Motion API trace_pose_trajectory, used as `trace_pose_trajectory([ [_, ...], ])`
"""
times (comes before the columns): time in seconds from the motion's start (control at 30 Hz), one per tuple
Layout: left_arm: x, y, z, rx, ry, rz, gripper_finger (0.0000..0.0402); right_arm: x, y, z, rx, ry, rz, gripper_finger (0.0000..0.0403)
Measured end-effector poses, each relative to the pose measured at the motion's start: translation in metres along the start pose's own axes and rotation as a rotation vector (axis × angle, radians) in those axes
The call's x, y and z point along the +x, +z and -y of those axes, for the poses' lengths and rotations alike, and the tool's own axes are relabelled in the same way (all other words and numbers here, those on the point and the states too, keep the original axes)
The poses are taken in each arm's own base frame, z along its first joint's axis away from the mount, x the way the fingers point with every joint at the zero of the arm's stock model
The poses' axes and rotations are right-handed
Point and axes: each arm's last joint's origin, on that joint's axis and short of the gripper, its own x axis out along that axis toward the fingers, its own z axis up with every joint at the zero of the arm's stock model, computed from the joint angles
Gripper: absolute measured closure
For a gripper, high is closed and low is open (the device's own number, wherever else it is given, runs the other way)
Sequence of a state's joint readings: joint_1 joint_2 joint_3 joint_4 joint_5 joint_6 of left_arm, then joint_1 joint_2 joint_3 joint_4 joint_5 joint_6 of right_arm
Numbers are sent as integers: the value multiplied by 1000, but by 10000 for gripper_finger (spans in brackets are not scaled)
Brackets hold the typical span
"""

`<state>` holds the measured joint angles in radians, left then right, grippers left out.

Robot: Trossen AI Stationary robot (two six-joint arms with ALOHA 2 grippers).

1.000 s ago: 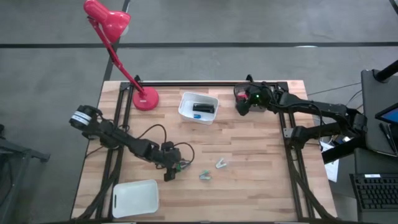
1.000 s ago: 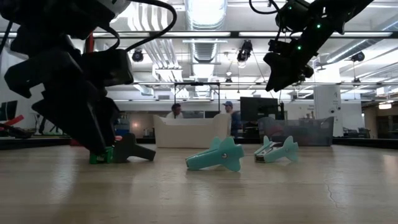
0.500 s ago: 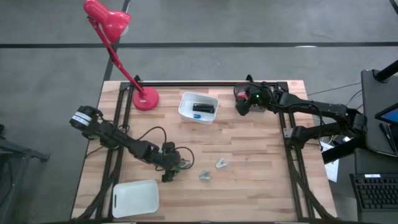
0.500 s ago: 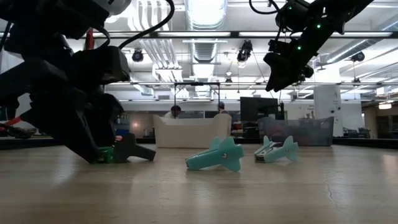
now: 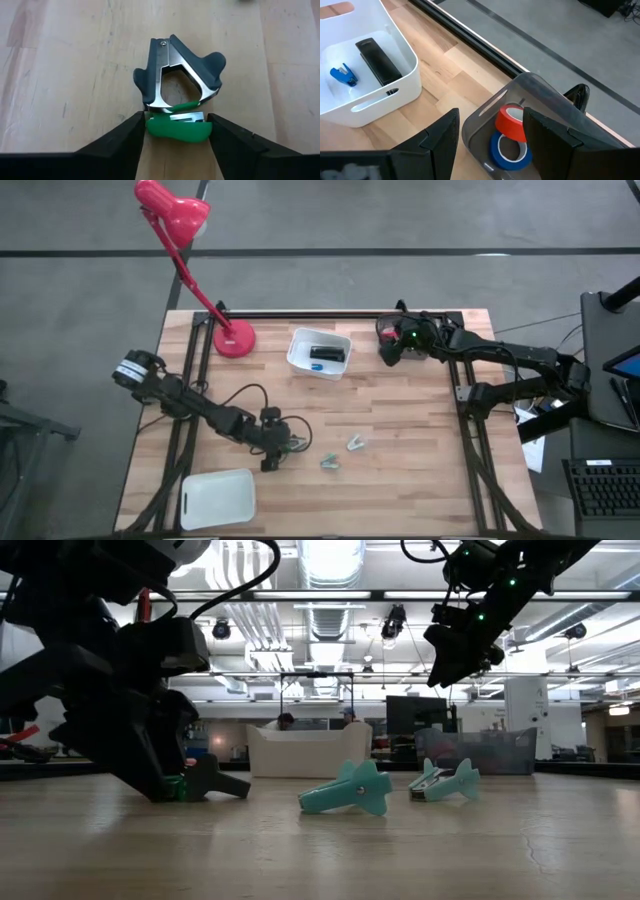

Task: Pick and place Stapler, Stapler remover, tape
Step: Put the green stapler into the top white bin

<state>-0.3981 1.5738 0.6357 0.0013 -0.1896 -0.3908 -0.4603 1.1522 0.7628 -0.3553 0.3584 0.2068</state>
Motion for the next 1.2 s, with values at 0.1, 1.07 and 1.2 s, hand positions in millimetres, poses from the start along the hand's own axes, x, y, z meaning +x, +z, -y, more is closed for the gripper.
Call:
trace_pose_trajectory([
  [0.1, 0, 0, 0, -1, 0, 1, 194, 0, 0, 0, 0, 0, 0, 193],
  [1.07, -59, 70, -71, -54, 698, 418, 204, 6, -7, -1, 16, 6, 33, 193],
  [1.2, -61, 80, -101, -158, 724, 467, 204, 9, -13, 0, 31, 4, 15, 193],
])
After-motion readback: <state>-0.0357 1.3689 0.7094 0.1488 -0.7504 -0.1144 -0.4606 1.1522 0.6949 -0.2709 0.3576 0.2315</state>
